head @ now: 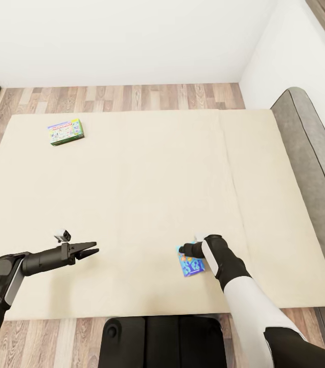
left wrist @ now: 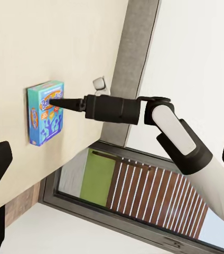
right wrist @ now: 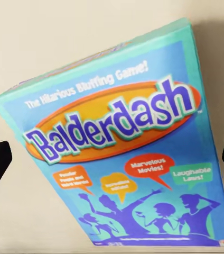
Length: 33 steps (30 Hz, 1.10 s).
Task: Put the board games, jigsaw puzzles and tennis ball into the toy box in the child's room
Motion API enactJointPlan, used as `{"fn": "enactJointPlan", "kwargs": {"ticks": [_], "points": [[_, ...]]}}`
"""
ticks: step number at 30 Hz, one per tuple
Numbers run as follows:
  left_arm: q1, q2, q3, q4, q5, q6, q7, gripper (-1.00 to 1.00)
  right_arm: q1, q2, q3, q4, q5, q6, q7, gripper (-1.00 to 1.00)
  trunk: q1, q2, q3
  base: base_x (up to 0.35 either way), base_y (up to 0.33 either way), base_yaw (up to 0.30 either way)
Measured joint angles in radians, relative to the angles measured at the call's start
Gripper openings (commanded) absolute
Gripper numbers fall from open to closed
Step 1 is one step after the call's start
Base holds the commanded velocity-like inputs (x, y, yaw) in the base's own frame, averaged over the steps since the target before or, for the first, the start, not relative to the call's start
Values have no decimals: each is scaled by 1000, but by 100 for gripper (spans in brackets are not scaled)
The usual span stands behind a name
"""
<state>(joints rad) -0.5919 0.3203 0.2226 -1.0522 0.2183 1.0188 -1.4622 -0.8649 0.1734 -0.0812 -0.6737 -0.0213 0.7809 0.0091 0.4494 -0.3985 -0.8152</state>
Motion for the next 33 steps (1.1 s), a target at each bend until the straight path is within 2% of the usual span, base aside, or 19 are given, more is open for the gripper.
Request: {"fn": "enactJointPlan", "kwargs": {"ticks": [8,33], "points": [[0,1,0,0,0,0,0,100,0,0,0,1,-1,7,-21,100,0,0,0,0,0,0],[0,0,0,0,0,0,0,100,0,0,0,21,-1,0,-25,100,0,0,0,0,16,0]]}}
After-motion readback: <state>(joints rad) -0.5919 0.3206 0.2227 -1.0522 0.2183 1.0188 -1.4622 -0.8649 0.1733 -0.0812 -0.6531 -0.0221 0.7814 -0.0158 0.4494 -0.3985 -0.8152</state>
